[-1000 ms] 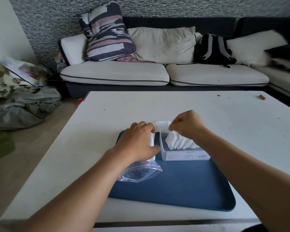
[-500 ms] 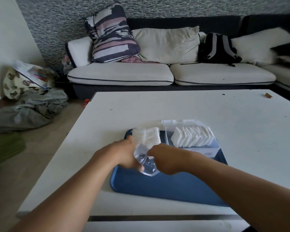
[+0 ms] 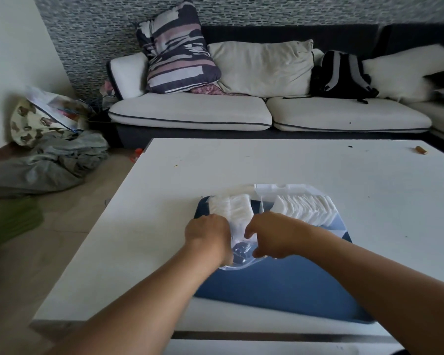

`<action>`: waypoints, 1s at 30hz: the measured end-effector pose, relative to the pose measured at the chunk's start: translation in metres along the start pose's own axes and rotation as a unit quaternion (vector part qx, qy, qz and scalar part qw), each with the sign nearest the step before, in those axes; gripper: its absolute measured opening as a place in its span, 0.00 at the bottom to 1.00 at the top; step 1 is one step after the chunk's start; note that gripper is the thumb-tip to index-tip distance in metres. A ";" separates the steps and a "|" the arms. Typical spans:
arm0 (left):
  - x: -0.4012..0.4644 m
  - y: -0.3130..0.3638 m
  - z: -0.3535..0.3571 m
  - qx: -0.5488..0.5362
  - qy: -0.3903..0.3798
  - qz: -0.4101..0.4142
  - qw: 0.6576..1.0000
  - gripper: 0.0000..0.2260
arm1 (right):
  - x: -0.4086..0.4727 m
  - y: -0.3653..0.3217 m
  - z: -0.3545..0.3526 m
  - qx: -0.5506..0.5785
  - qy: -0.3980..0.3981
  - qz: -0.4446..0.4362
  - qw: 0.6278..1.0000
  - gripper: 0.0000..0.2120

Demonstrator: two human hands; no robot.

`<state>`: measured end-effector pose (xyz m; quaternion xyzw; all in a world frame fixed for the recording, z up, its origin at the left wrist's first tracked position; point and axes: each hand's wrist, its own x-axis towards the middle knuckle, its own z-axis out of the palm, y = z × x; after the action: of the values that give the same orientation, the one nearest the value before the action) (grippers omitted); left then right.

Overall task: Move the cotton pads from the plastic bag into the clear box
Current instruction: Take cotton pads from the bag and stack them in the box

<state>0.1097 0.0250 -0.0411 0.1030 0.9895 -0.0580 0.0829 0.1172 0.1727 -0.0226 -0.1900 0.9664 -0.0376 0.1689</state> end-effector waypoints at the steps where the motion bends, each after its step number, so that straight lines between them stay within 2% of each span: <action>1: 0.000 0.002 0.001 -0.010 0.016 -0.011 1.000 0.12 | -0.003 0.002 -0.003 0.019 0.005 -0.005 1.000 0.20; 5: -0.001 -0.003 -0.013 -0.090 0.116 -0.016 0.989 0.04 | -0.013 0.005 -0.016 0.097 0.053 -0.030 0.993 0.07; 7: -0.003 -0.011 -0.023 -0.119 0.167 -0.008 0.979 0.04 | -0.017 -0.002 -0.017 0.135 0.057 -0.052 0.988 0.10; 10: -0.004 -0.021 -0.027 -0.176 0.210 -0.004 0.962 0.10 | -0.012 -0.008 -0.016 -0.001 0.139 -0.028 0.990 0.17; 13: -0.003 -0.022 -0.026 -0.187 0.214 0.003 0.959 0.11 | -0.002 -0.008 -0.014 -0.103 0.205 0.037 0.973 0.24; 19: 0.003 -0.026 -0.022 -0.205 0.208 0.000 0.956 0.10 | 0.013 -0.006 -0.004 -0.100 0.185 0.065 0.975 0.33; 23: 0.006 -0.030 -0.021 -0.220 0.203 -0.005 0.954 0.11 | 0.022 -0.009 -0.004 -0.116 0.202 0.073 0.970 0.26; 27: 0.008 -0.030 -0.021 -0.225 0.193 -0.009 0.955 0.10 | 0.026 -0.008 0.001 -0.112 0.208 0.068 0.969 0.30; 30: 0.009 -0.030 -0.022 -0.223 0.184 -0.007 0.957 0.10 | 0.029 -0.007 0.004 -0.126 0.218 0.071 0.965 0.27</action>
<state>0.0911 0.0009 -0.0185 0.0839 0.9762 0.1835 -0.0798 0.0954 0.1550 -0.0345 -0.1274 0.9878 0.0557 -0.0693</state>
